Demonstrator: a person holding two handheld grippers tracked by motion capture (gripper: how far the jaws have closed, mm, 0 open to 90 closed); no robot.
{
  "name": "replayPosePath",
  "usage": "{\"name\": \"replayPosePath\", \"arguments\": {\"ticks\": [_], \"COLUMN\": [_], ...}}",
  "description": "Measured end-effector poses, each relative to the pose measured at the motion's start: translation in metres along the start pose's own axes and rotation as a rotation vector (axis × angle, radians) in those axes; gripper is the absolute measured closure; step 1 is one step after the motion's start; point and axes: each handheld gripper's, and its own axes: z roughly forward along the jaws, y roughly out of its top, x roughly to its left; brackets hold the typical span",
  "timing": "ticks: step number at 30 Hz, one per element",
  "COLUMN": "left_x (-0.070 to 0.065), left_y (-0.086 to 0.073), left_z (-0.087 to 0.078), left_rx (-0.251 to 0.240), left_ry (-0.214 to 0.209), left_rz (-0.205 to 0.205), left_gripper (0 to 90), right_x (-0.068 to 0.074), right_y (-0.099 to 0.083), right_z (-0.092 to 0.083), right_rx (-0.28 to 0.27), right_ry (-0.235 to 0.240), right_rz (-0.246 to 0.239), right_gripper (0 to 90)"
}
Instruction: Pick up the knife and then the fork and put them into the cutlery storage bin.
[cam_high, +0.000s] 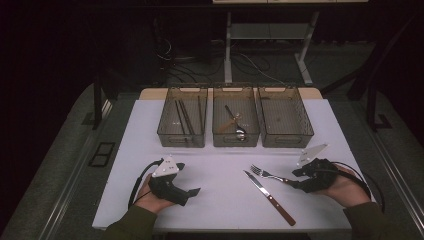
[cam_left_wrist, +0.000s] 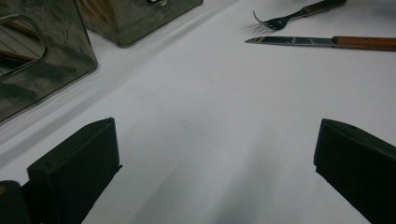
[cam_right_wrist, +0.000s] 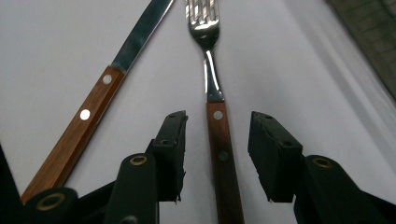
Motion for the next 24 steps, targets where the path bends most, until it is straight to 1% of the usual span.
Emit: {"name": "replayPosePath", "arguments": {"ticks": [1,2,5,6,7,11,14,15,18,19,22,24], "left_x": [0.000,0.000,0.000,0.000,0.000,0.000,0.000,0.000,0.000,0.000,0.000,0.000], "left_y": [0.000,0.000,0.000,0.000,0.000,0.000,0.000,-0.001,-0.001,-0.001,-0.001,-0.001], "left_z": [0.000,0.000,0.000,0.000,0.000,-0.001,-0.001,0.000,0.000,0.000,0.000,0.000], "left_rx": [0.000,-0.001,-0.001,-0.002,-0.001,-0.003,-0.004,-0.001,0.002,0.001,0.002,0.002], "left_ry": [0.000,0.000,-0.001,-0.002,-0.002,-0.006,-0.007,-0.009,-0.011,-0.010,-0.008,-0.010], "left_rz": [0.001,0.000,0.002,0.002,0.001,0.002,-0.002,-0.003,0.001,0.001,-0.001,0.002], "left_gripper": [0.0,0.0,0.0,0.0,0.0,0.0,0.0,0.0,0.0,0.0,0.0,0.0], "right_x": [0.000,-0.001,-0.004,-0.004,-0.006,-0.011,-0.012,-0.011,-0.011,-0.012,-0.011,-0.011], "right_y": [0.004,0.008,0.018,0.021,0.023,0.026,0.027,0.027,0.030,0.031,0.034,0.036], "right_z": [0.001,0.003,0.010,0.013,0.016,0.028,0.034,0.035,0.037,0.038,0.039,0.040], "right_rx": [0.026,0.046,0.100,0.119,0.142,0.203,0.232,0.237,0.256,0.266,0.294,0.305], "right_ry": [0.004,0.017,0.034,0.038,0.034,0.052,0.056,0.069,0.067,0.058,0.053,0.051], "right_rz": [-0.013,-0.027,-0.064,-0.066,-0.079,-0.081,-0.088,-0.078,-0.093,-0.110,-0.133,-0.132], "right_gripper": [56.8,57.8,59.9,61.2,62.0,65.6,68.3,69.3,71.7,71.9,73.0,74.4]}}
